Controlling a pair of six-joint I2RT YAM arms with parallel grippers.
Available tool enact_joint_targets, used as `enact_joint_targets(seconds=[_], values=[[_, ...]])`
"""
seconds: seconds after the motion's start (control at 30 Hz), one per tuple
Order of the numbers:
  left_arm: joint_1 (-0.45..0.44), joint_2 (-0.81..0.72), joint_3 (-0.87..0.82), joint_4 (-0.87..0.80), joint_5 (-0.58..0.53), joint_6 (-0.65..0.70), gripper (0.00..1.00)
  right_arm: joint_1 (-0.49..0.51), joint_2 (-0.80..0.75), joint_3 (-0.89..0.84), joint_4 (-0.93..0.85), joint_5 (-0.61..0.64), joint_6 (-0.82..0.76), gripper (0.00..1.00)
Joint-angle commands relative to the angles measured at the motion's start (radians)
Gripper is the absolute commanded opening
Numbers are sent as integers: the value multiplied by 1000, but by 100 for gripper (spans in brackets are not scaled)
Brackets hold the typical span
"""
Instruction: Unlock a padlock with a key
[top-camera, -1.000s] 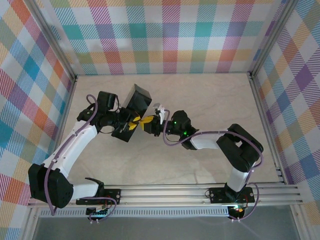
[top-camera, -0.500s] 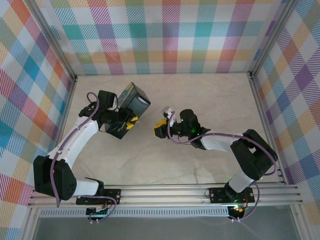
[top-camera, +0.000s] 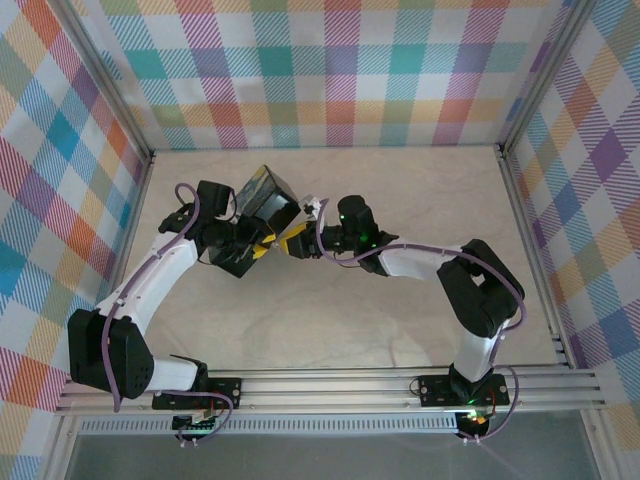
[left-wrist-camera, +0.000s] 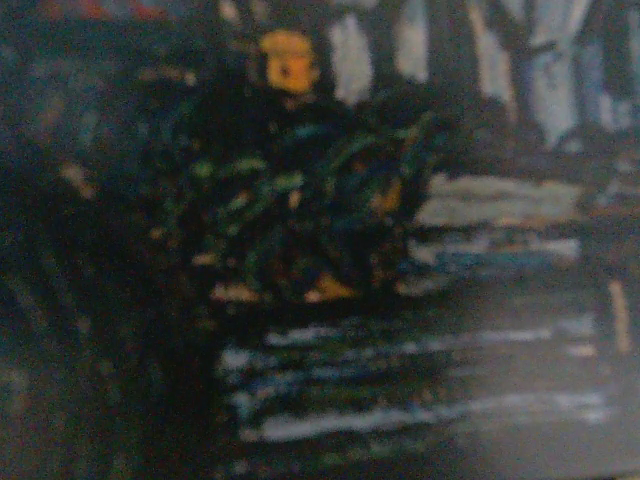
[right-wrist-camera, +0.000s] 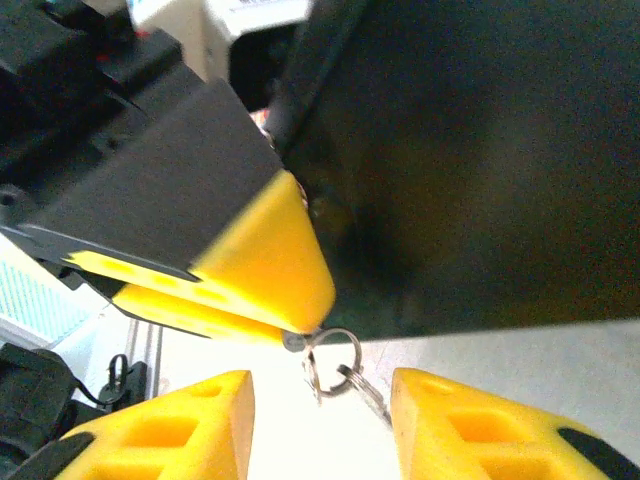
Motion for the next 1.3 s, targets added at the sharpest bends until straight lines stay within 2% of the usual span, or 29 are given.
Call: enact_joint_targets(seconds=[0.0,0.1,0.3,0.47,0.57,0.77,1.1,1.27], values=[[15,-20,22,57,31,-5,17,3,-12,-5,67,-31,87,39],[14,-15,26,77,49,-15,17,3,-2,-10,71,-35,137,38],[15,-29,4,98,62,-23,17,8,50,-11,198,-33,259,33],[15,-34,-10,123,62,-42,17,25,57,-24,209,-18,272,28],[14,-40,-6,124,65,-42,17,35,57,-37,221,-2,283,20],[14,-49,-22,155,87,-52,17,44,67,-36,273,-3,347,13],[14,-45,-57,215,144,14,16,54,81,-74,500,-44,727,0],[14,-38,-41,196,159,74,16,74,31,-68,423,-44,822,0]])
